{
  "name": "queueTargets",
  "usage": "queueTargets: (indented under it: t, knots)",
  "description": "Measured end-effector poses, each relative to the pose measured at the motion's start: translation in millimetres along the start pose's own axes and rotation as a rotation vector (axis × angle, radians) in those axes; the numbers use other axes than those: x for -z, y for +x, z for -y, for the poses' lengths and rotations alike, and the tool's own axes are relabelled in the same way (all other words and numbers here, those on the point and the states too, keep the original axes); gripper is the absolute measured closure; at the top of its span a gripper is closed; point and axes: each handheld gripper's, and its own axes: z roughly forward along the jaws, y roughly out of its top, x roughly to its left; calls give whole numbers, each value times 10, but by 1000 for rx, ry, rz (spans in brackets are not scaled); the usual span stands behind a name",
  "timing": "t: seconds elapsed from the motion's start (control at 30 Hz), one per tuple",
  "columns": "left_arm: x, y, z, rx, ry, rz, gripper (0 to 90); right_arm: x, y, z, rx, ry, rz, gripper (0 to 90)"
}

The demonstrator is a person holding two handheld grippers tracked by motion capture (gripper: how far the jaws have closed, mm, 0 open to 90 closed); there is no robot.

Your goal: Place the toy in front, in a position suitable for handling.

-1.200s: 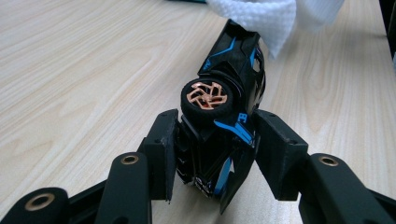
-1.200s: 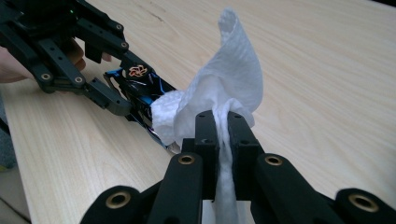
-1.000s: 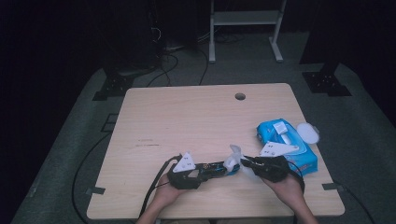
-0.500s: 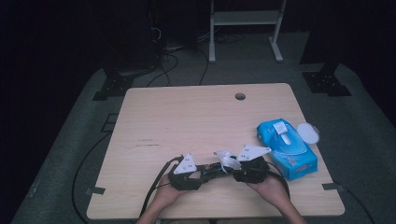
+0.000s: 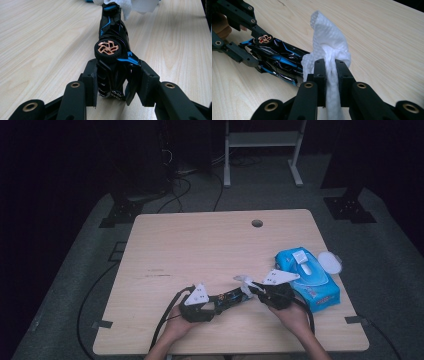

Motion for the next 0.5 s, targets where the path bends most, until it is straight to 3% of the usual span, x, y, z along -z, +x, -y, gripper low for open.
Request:
queueTargets:
  t: [0.13,0.23,0.3,0.37,0.43,0.5]
  knots:
    - [2,-6,6,-13,-6,3,583,9,-10,-32,8,0,6,808]
    - [5,-8,9,-23,-7,8,584,40,-76,-70,-16,-18,16,808]
    - [6,0,12,-18,-10,14,584,35,-107,-80,-29,-16,-5,808]
    - [8,8,15,-18,-9,16,584,-7,-102,-62,-19,22,-35,810]
    - [18,17,17,-13,-9,16,583,-22,-83,-33,-19,13,-45,816]
    - [31,28,20,17,-18,12,576,-15,-98,-25,-32,17,-73,819]
